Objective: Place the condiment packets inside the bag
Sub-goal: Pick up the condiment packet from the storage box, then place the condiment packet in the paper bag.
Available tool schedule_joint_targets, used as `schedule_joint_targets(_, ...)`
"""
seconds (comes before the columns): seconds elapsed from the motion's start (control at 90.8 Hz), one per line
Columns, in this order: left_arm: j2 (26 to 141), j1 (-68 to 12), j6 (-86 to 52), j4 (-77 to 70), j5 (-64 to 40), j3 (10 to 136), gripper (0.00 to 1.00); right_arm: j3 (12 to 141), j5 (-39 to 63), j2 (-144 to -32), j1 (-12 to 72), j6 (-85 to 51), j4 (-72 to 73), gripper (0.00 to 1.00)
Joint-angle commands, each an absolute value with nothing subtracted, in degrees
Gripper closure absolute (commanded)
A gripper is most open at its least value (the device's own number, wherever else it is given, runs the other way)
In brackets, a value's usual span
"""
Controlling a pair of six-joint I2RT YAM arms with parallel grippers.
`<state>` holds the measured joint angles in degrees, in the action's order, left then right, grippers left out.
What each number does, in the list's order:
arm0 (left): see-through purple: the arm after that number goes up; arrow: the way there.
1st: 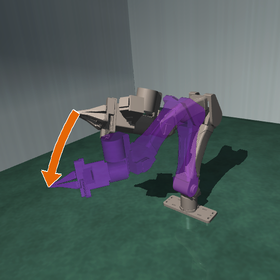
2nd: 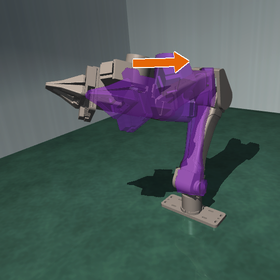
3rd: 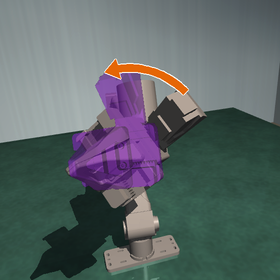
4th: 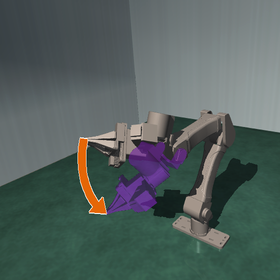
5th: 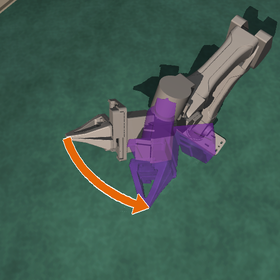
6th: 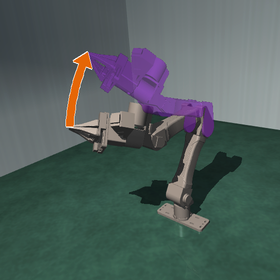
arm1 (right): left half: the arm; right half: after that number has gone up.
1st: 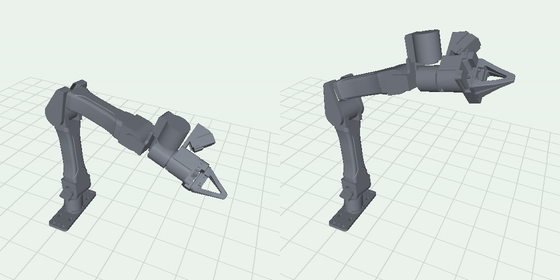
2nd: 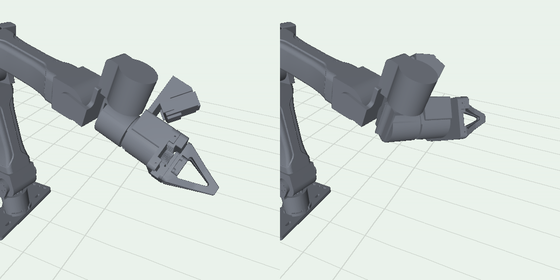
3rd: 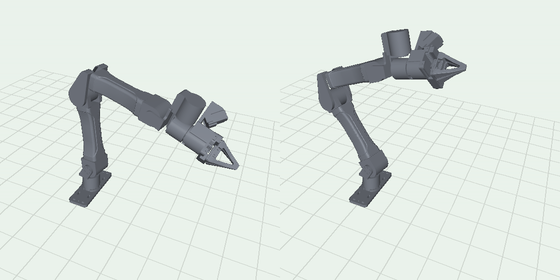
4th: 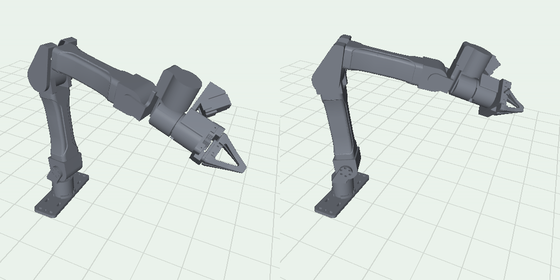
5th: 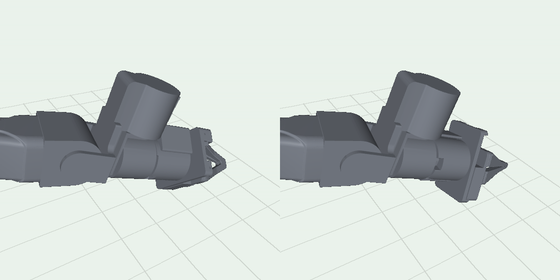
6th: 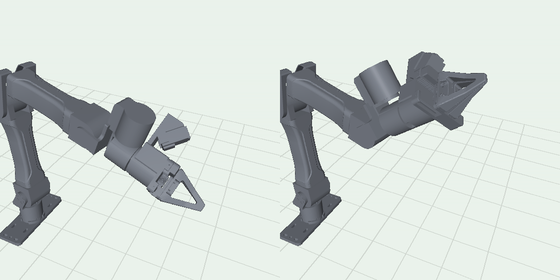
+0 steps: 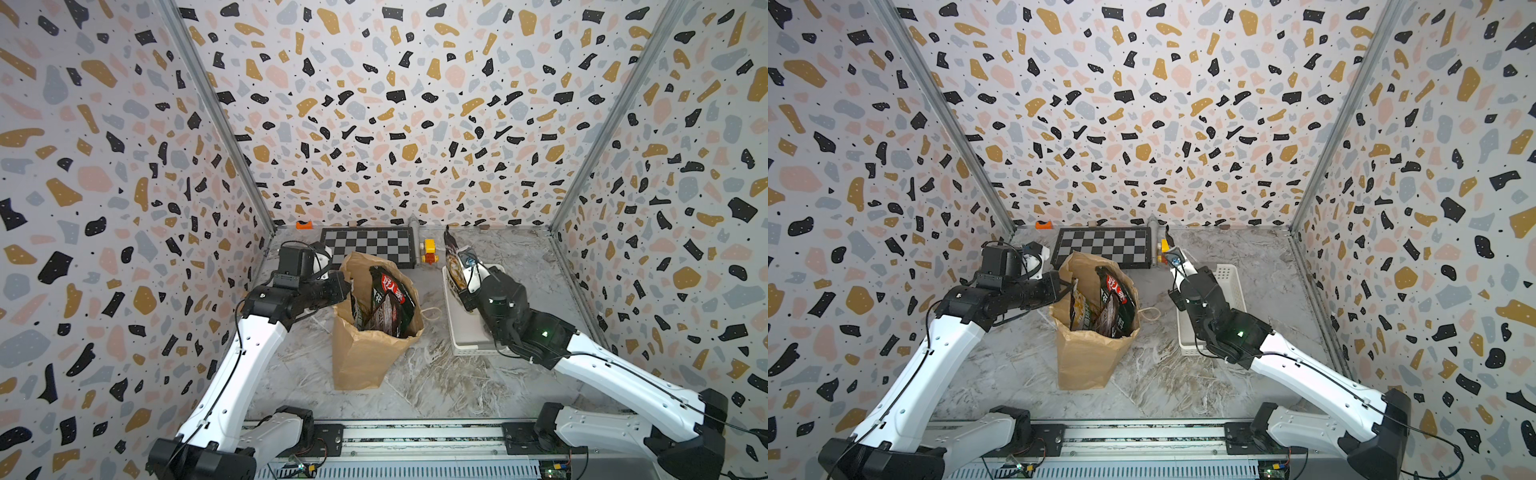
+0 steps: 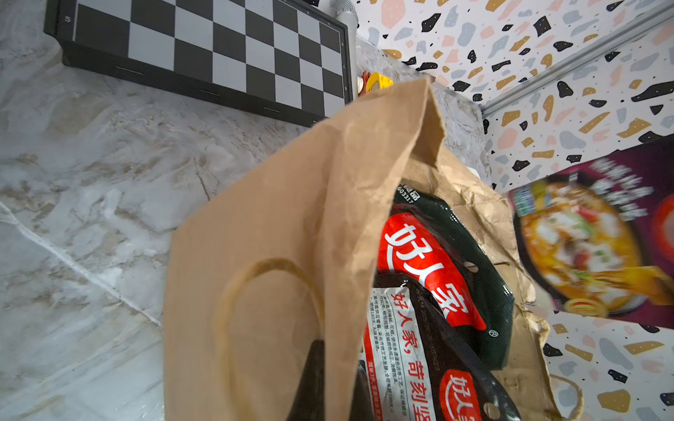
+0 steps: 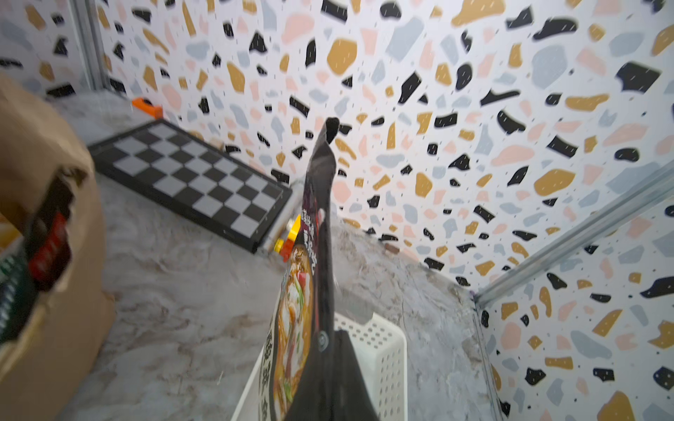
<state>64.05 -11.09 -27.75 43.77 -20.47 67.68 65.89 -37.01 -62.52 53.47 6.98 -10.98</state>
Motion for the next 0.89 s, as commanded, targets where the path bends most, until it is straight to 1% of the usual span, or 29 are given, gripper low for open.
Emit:
schedule_joint_targets(0.0, 64.95, -11.78, -26.41, 46.05, -20.3, 69.38, 1.0, 76.9, -28.76, -62.54, 53.76, 8.71, -13.26, 1.0)
schedule_joint_targets(0.099, 65.47, -12.33, -25.84, 46.56, -20.52, 69.92, 1.0, 89.89, -18.32, -66.66, 53.88, 7.43, -20.08, 1.0)
schedule_joint_targets(0.176, 65.57, -12.56, -25.65, 46.76, -20.41, 70.19, 1.0, 97.48, -9.52, -70.66, 54.1, 4.61, -24.26, 1.0)
schedule_joint_targets(0.242, 65.59, -12.57, -25.45, 46.89, -20.0, 70.46, 1.0, 101.52, -0.59, -73.4, 54.18, 1.1, -25.05, 1.0)
schedule_joint_targets(0.319, 65.48, -12.57, -25.32, 46.94, -19.83, 70.7, 1.0, 103.97, 5.95, -75.67, 54.31, -3.17, -24.47, 1.0)
schedule_joint_targets(0.419, 65.26, -12.57, -25.23, 47.0, -19.69, 70.92, 1.0, 103.37, 8.02, -77.4, 54.57, -7.9, -22.01, 1.0)
schedule_joint_targets(0.573, 64.42, -12.57, -25.14, 47.11, -18.53, 71.1, 1.0, 97.1, 6.64, -77.91, 54.54, -13.78, -16.42, 1.0)
schedule_joint_targets(0.727, 63.74, -12.57, -25.13, 47.11, -17.71, 71.1, 1.0, 92.17, 10.47, -79.45, 54.65, -21.38, -11.0, 1.0)
schedule_joint_targets(0.881, 63.8, -12.57, -25.46, 46.73, -17.92, 70.78, 1.0, 86.23, 9.37, -79.68, 54.84, -29.12, -4.04, 1.0)
